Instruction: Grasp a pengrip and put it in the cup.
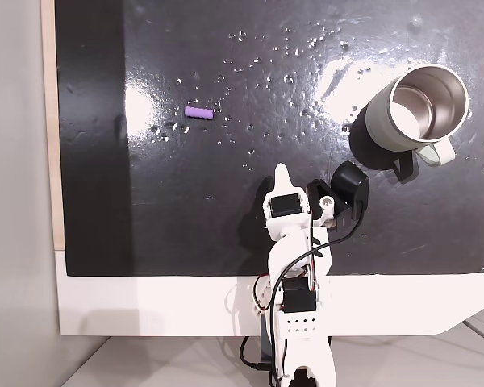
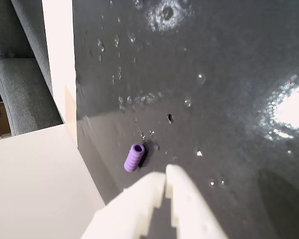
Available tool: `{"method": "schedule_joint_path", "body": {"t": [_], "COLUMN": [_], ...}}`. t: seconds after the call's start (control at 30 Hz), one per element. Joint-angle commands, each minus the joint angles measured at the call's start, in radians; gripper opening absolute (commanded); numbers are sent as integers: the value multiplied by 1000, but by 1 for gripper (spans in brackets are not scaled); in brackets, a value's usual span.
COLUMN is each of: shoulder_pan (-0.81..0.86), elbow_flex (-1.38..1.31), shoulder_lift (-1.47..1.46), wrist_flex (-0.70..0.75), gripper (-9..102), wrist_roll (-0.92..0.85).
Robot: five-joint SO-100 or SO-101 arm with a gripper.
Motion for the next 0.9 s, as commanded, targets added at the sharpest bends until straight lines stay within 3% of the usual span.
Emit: {"method": "schedule_joint_path", "body": {"t": [0.0, 0.6, 0.87], "shoulder_pan": [2, -9, -69], "elbow_flex": [-5, -75, -568], "shoulder_lift": [9, -17, -795], "wrist_flex": [-8, -17, -58], "gripper": [0, 0, 0], "wrist_roll": [25, 23, 6]}}
